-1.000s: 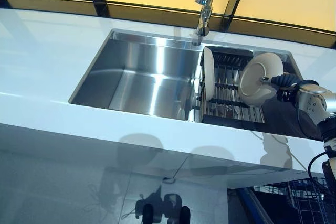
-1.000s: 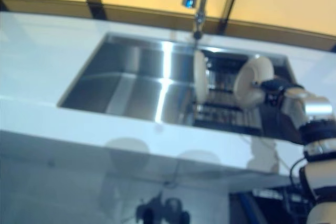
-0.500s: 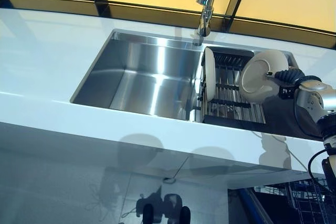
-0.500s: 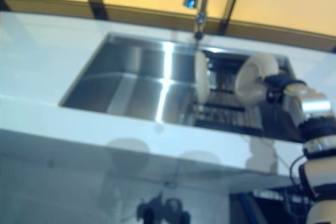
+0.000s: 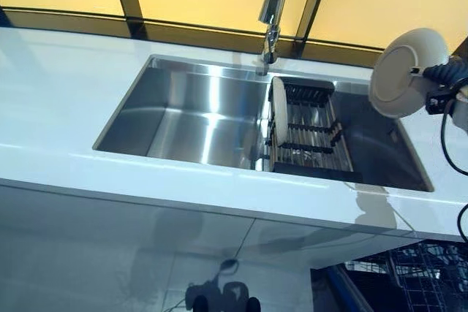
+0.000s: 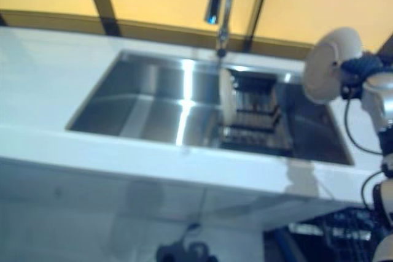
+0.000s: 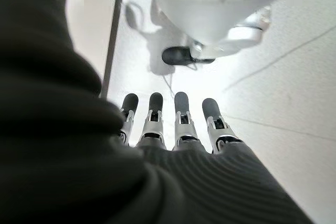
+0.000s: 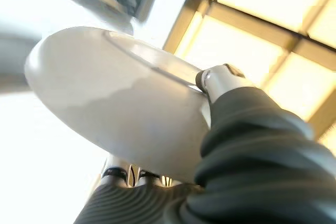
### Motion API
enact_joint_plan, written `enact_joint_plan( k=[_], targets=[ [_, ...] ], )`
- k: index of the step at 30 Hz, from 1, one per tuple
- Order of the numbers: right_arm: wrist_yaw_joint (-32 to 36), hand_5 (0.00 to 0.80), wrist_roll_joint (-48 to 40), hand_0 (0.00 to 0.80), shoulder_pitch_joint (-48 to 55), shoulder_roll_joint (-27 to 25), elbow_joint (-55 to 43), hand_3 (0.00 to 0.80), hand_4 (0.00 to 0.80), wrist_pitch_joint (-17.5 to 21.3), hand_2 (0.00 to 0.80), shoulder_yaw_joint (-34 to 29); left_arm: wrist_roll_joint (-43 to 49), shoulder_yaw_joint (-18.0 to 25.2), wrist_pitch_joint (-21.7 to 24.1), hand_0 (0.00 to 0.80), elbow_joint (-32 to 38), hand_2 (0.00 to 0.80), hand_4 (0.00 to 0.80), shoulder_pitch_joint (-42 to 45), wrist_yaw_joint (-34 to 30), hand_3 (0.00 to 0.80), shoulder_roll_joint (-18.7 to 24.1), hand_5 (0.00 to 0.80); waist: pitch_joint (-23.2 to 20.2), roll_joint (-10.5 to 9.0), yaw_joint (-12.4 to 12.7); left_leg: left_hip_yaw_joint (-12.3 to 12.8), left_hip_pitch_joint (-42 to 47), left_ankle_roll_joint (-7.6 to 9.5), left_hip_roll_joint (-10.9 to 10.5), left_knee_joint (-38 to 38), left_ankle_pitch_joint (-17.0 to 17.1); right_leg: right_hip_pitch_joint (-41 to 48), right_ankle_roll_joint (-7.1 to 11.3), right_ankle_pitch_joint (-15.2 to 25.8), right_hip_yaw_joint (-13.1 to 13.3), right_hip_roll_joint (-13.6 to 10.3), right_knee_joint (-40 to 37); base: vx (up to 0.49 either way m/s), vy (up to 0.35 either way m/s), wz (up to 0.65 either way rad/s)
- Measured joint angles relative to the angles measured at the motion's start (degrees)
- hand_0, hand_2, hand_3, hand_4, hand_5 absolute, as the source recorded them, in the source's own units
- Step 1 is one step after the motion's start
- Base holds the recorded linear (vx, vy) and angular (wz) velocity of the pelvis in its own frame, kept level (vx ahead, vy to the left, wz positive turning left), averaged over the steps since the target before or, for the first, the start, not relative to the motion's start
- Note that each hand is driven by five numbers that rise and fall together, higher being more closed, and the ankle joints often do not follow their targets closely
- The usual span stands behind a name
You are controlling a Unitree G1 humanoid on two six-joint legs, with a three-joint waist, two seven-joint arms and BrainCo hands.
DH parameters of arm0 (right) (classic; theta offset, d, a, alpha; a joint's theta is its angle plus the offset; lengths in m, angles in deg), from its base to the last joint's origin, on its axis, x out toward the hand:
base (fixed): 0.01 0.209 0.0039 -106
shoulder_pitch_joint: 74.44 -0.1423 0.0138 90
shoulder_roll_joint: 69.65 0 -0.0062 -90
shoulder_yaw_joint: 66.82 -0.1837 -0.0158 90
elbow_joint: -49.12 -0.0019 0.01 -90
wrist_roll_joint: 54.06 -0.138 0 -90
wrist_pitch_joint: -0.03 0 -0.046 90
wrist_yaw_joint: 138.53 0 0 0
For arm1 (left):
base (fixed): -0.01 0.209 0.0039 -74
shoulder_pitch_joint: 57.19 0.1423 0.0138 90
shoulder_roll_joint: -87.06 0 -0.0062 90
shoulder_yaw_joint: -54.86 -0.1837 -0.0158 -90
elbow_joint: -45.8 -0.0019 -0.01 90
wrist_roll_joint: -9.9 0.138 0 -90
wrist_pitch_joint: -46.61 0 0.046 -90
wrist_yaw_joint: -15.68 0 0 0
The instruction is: Take plates into dishwasher
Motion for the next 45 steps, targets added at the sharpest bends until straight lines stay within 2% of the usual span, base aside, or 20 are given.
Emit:
enact_joint_plan(
  k=[4, 5, 8, 13, 20, 24, 28, 31, 33, 38, 45],
  targets=[
    [1.39, 0.800, 0.01, 0.800, 0.01, -3.56, -0.86, 0.800, 0.800, 1.14, 0.800, 0.00, 0.01, 0.00, -0.05, 0.000, -0.20, 0.000, 0.000, 0.15, 0.00, 0.000, -0.10, 0.000, -2.95, -0.53, -1.71, 2.30, 0.93, -0.08, 0.37, -0.04, -0.44, 0.03, -0.12, 0.32, 2.14, 0.35, -0.01, -0.016, 0.005, -0.27],
    [1.68, 0.800, 0.01, 0.800, 0.01, -4.41, -0.98, 0.800, 0.800, 1.51, 0.800, -0.01, 0.02, 0.00, -0.03, 0.000, -0.20, 0.000, 0.000, 0.18, 0.00, 0.000, -0.09, 0.000, -3.57, -0.45, -1.61, 2.91, 1.07, -0.10, 0.48, -0.12, -0.56, -0.05, -0.07, 0.39, 2.73, 0.43, -0.02, -0.024, -0.004, -0.31],
    [3.39, 0.800, 0.04, 0.800, 0.62, -6.61, -1.28, 0.800, 0.800, 1.71, 0.800, -0.03, 0.26, 0.02, -0.17, 0.000, -0.32, 0.000, 0.000, -0.10, -0.02, 0.000, -0.04, 0.000, -5.59, -0.22, -4.06, 3.62, 1.00, -0.19, 0.65, -0.25, -0.67, -0.53, 0.10, 0.31, 3.59, 0.61, -0.22, -0.019, -0.006, -0.17],
    [6.49, 0.800, 0.59, 0.800, 5.14, -10.76, -3.08, 0.800, 0.800, 1.91, 0.800, -0.33, 0.67, 0.02, -1.17, 0.000, -0.71, 0.000, 0.000, 0.23, -0.06, 0.000, -0.23, 0.000, -7.29, 0.73, -5.83, 5.49, 1.60, -0.44, 1.06, -0.28, -0.86, -0.70, 0.17, 0.51, 5.24, 1.02, -0.23, -0.011, -0.026, -0.18],
    [9.46, 0.800, 1.23, 0.800, 16.20, -13.33, -5.52, 0.800, 0.800, 2.05, 0.800, -8.39, 2.18, 0.02, -1.43, 0.000, -0.83, 0.000, 0.000, 0.51, -0.29, 0.000, -0.63, 0.000, -8.00, 1.76, -8.03, 8.50, 1.95, -0.78, 1.60, -0.30, -1.35, -1.66, 0.71, 0.92, 6.87, 1.41, -0.23, -0.003, -0.017, -0.22],
    [13.00, 0.800, 3.89, 0.800, 28.26, -13.52, -8.37, 0.800, 0.800, 2.37, 0.800, -18.06, 2.70, 0.07, -1.60, 0.000, -0.75, 0.000, 0.000, 0.26, -0.60, 0.000, -0.59, 0.000, -8.07, 1.84, -9.53, 9.65, 2.11, -1.13, 2.04, -0.31, -1.68, -1.94, 0.83, 1.01, 7.42, 1.93, -0.21, -0.005, -0.019, -0.16],
    [15.99, 0.800, 6.44, 0.800, 37.40, -13.50, -9.63, 0.800, 0.800, 2.69, 0.800, -22.59, 2.72, 0.07, -2.11, 0.000, -0.70, 0.000, 0.000, 0.11, -0.74, 0.000, -0.59, 0.000, -8.16, 1.99, -10.89, 10.08, 2.14, -1.24, 2.18, -0.36, -1.89, -2.15, 0.84, 0.99, 7.79, 2.11, -0.22, 0.022, -0.007, -0.09],
    [19.29, 0.800, 9.58, 0.800, 44.75, -13.37, -10.03, 0.800, 0.800, 3.03, 0.800, -25.64, 2.74, 0.08, -2.34, 0.000, -0.74, 0.000, 0.000, 0.07, -0.76, 0.000, -0.55, 0.000, -8.16, 2.07, -11.18, 11.79, 2.85, -1.39, 2.40, -0.35, -2.35, -2.37, 0.95, 1.07, 8.02, 2.12, -0.23, -0.014, -0.036, -0.25],
    [21.13, 0.800, 10.44, 0.800, 47.84, -12.88, -10.43, 0.800, 0.800, 4.44, 0.800, -27.73, 2.77, 0.14, -2.35, 0.000, -0.76, 0.000, 0.000, 0.16, -0.76, 0.000, -0.50, 0.000, -8.18, 2.16, -11.27, 12.76, 2.92, -1.35, 2.51, -0.36, -2.68, -2.88, 1.11, 1.16, 7.33, 1.90, -0.23, -0.019, -0.047, -0.29],
    [24.54, 0.800, 13.94, 0.800, 54.48, -11.10, -14.82, 0.800, 0.800, 8.86, 0.800, -29.75, 3.33, 0.38, -2.35, 0.000, -0.74, 0.000, 0.000, 0.23, -0.85, 0.000, -0.31, 0.000, -8.17, 2.32, -13.69, 14.03, 2.87, -1.75, 2.80, -0.36, -2.90, -3.29, 1.28, 1.39, 7.23, 2.05, -0.19, -0.024, -0.066, -0.15],
    [26.77, 0.800, 22.27, 0.800, 61.03, -9.79, -18.54, 0.800, 0.800, 15.65, 0.800, -29.84, 4.55, 2.36, -2.18, 0.000, -0.66, 0.000, 0.000, -0.69, -1.05, 0.000, 0.15, 0.000, -7.88, 2.61, -13.85, 14.92, 2.82, -1.80, 2.83, -0.37, -3.07, -3.70, 1.26, 1.44, 7.23, 2.00, -0.22, -0.038, -0.079, -0.05]
  ],
)
